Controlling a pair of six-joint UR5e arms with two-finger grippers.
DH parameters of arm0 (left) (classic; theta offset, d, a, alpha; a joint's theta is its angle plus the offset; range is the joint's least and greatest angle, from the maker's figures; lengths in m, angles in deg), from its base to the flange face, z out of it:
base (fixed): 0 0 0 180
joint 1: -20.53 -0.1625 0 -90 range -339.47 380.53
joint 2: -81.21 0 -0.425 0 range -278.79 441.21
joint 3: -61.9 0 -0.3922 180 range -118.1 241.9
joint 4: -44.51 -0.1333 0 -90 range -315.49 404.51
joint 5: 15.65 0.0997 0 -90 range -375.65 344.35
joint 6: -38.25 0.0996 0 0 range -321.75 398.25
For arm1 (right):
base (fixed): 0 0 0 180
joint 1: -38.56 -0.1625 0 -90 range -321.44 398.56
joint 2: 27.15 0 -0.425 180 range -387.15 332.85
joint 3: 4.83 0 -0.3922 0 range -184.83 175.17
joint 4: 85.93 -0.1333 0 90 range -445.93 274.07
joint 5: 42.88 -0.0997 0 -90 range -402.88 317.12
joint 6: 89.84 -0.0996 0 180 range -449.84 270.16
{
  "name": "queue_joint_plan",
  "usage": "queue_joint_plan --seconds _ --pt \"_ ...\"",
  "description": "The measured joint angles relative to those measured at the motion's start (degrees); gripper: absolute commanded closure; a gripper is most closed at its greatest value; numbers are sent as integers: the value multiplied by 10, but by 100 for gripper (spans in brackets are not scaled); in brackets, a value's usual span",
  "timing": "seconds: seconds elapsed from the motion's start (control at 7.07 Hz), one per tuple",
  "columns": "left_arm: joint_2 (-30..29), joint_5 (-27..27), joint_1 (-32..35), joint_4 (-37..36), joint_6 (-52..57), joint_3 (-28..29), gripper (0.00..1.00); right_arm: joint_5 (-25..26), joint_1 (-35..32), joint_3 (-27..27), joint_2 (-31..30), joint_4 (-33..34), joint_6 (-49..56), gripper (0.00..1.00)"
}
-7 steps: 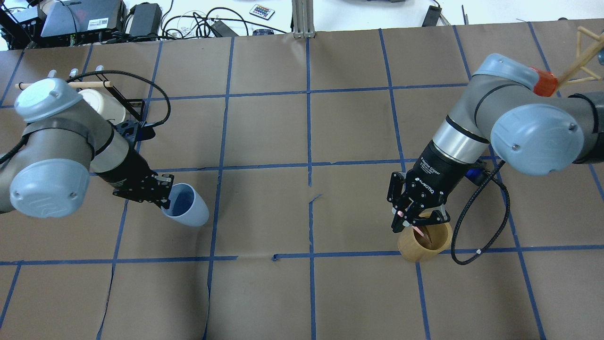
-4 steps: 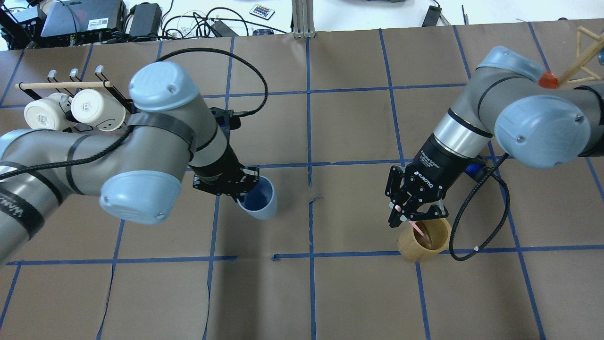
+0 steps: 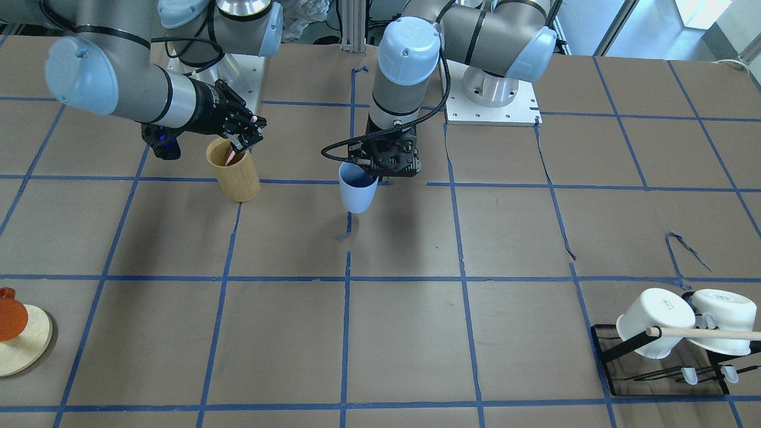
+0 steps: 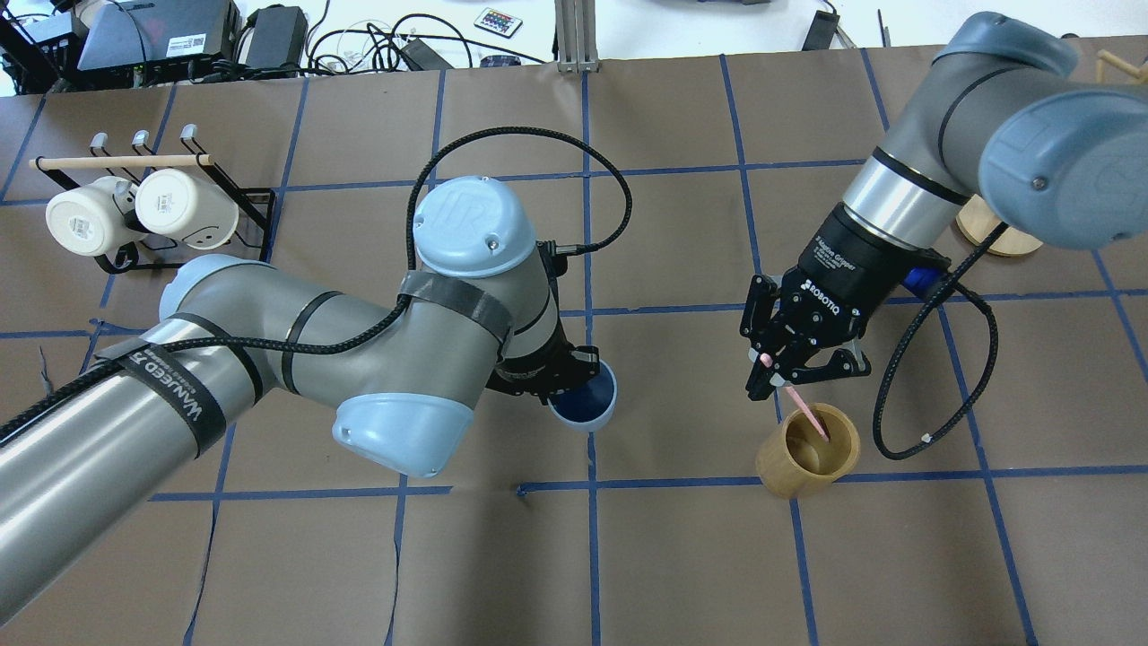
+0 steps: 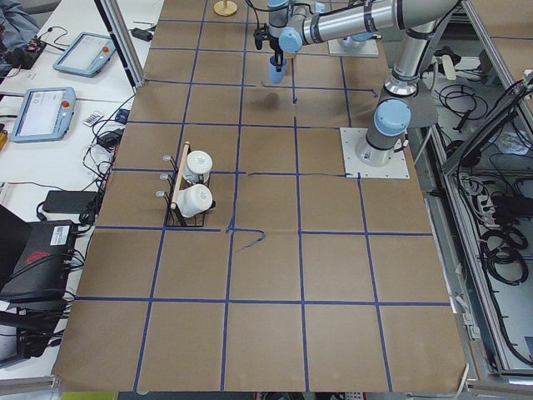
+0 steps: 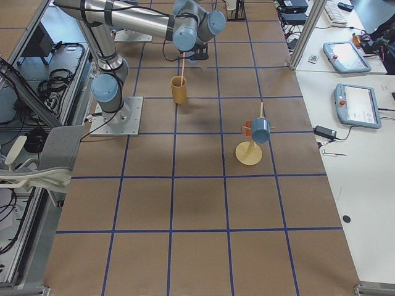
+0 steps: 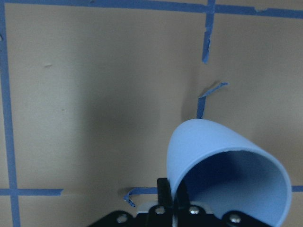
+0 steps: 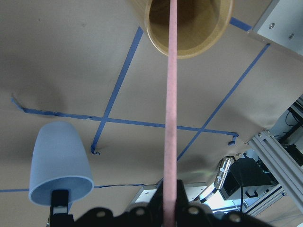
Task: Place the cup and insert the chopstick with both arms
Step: 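Slide blue cup to table center with left gripper while right lifts chopstick, then release blue cup and raise left arm while right carries chopstick toward it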
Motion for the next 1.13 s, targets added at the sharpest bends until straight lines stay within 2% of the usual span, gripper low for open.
queue_joint_plan --seconds 0.28,0.42,0.57,0.71,0.85,1.13 --pt "-9 1 7 -3 -6 -5 100 -5 4 33 0 -30 0 100" --pt "-13 1 7 -3 -8 -8 88 -11 5 47 0 -41 0 100" --pt "-17 0 8 -4 -8 -9 29 -19 5 56 -1 -47 -1 100" --pt "-19 0 8 -4 -7 -9 10 -28 5 64 -1 -52 -1 100" --pt "-17 0 7 -6 -4 -7 0 -35 5 70 -1 -57 -1 100" --pt "6 1 -1 1 18 32 0 -41 5 77 -1 -61 -2 100"
